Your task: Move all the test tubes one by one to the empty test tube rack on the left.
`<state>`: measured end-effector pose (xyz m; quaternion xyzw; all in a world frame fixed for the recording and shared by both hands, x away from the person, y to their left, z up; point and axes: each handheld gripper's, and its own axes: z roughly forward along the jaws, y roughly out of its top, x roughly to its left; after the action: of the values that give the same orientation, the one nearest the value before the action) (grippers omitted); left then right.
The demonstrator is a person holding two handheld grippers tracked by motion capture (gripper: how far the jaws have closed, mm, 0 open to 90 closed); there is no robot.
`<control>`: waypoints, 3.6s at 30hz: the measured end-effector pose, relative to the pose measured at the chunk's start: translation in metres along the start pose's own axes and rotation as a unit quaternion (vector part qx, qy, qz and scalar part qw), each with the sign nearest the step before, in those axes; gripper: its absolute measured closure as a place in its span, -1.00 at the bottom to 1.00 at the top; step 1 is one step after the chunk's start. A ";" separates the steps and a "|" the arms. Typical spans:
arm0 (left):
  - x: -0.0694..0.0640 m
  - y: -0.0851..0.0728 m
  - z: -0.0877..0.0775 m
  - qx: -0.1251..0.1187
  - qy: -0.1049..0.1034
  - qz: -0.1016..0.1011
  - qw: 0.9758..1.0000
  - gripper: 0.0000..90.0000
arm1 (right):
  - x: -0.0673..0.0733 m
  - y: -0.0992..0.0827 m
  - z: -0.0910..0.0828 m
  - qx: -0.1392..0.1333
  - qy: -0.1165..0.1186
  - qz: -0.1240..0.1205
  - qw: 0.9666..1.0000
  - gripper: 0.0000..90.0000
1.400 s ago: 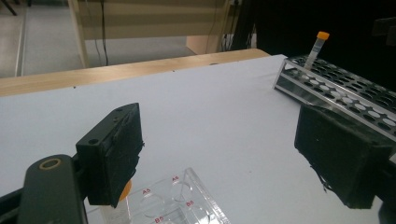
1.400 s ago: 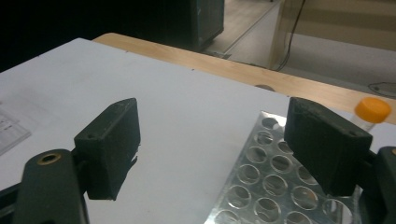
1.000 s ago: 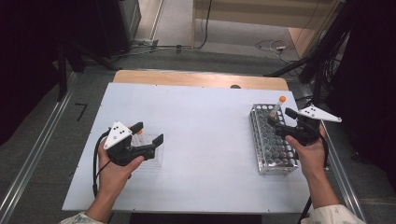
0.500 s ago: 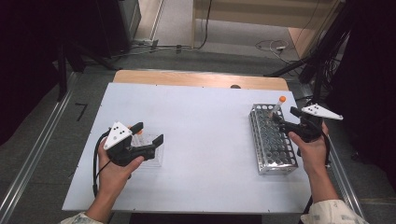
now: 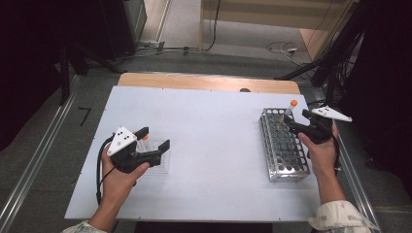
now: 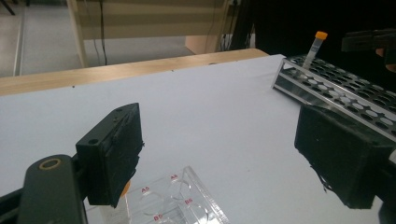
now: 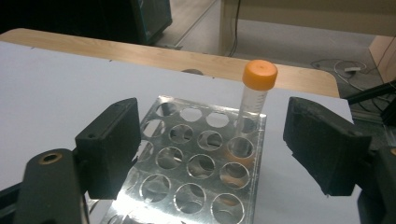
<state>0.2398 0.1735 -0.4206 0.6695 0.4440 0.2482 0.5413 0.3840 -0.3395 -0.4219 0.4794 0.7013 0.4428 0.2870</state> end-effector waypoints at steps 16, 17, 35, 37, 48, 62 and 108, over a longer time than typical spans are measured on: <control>-0.001 -0.001 0.002 0.003 0.000 0.001 1.000 -0.64 | -0.022 -0.007 0.027 -0.001 -0.014 0.000 1.000 -0.45; -0.001 -0.001 0.002 0.003 0.000 0.001 1.000 -0.64 | -0.022 -0.008 0.029 -0.002 -0.012 0.001 1.000 -0.43; 0.000 -0.002 0.004 0.008 -0.001 0.003 1.000 -0.64 | -0.030 -0.006 0.048 0.010 -0.005 -0.011 1.000 -0.11; 0.000 -0.002 0.004 0.007 -0.001 0.003 1.000 -0.64 | -0.031 -0.005 0.051 0.011 -0.002 -0.012 1.000 -0.04; 0.001 -0.002 0.004 0.006 -0.002 0.001 1.000 -0.64 | -0.034 -0.006 0.060 0.021 0.013 -0.007 1.000 0.27; 0.001 -0.003 0.005 0.007 -0.002 0.000 1.000 -0.66 | -0.036 -0.005 0.060 0.011 0.013 -0.007 1.000 0.53; 0.001 -0.003 0.005 0.007 -0.001 0.002 1.000 -0.67 | -0.026 0.043 0.022 -0.057 -0.002 -0.031 0.998 0.60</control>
<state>0.2433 0.1723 -0.4253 0.6743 0.4436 0.2461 0.5366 0.4298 -0.3500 -0.3933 0.4406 0.6891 0.4721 0.3287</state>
